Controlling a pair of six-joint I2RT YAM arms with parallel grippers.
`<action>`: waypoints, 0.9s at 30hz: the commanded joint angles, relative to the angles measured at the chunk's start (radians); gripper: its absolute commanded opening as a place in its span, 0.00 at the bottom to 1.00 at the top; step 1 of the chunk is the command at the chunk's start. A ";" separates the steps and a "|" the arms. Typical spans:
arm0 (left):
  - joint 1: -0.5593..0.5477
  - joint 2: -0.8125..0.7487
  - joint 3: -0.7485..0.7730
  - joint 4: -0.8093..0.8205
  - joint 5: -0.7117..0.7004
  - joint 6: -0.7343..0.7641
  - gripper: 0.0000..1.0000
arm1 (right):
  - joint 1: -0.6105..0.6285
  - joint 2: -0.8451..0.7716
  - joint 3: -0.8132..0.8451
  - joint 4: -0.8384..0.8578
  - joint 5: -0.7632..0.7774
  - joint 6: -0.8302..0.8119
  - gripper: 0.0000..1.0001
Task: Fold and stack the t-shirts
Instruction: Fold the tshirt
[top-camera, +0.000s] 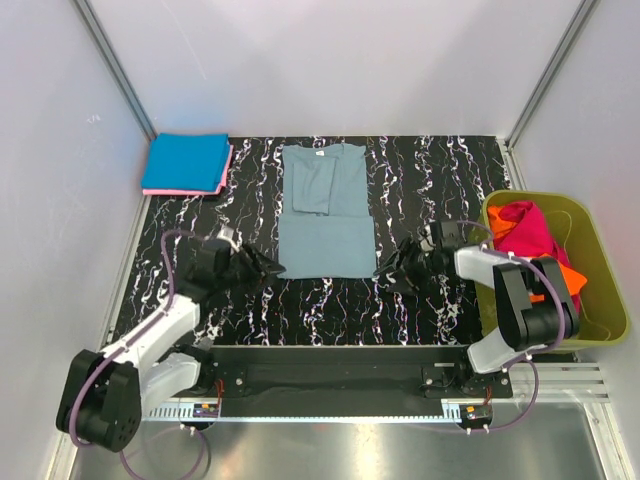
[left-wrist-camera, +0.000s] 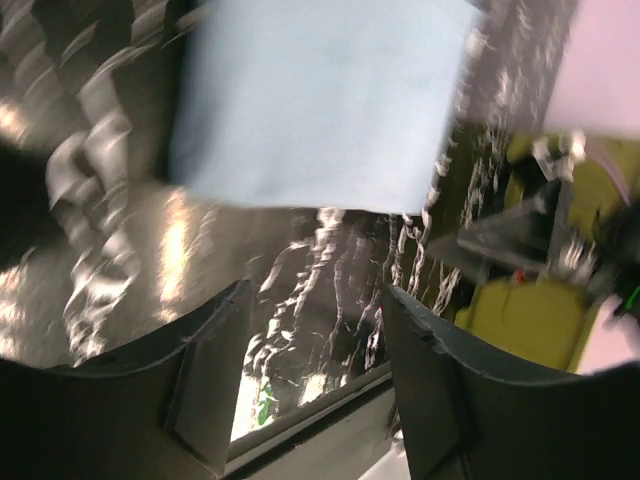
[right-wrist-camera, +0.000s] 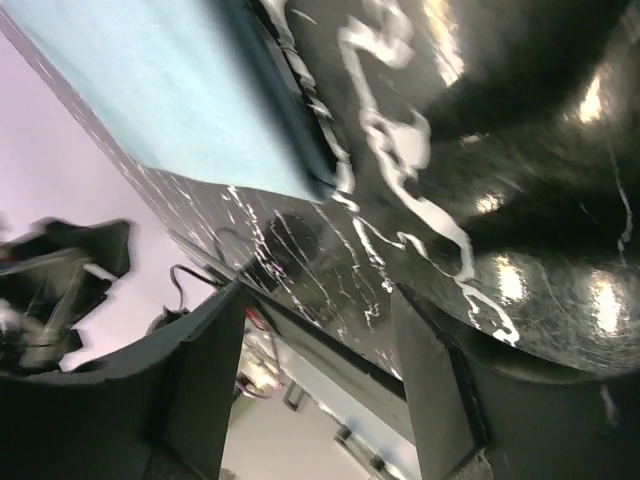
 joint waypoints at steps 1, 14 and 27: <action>0.000 -0.045 -0.188 0.143 -0.127 -0.316 0.58 | 0.003 -0.062 -0.149 0.344 0.095 0.293 0.67; -0.013 0.181 -0.184 0.289 -0.232 -0.480 0.56 | 0.070 -0.073 -0.211 0.431 0.303 0.485 0.50; -0.030 0.296 -0.137 0.278 -0.248 -0.523 0.50 | 0.098 0.025 -0.176 0.383 0.399 0.517 0.49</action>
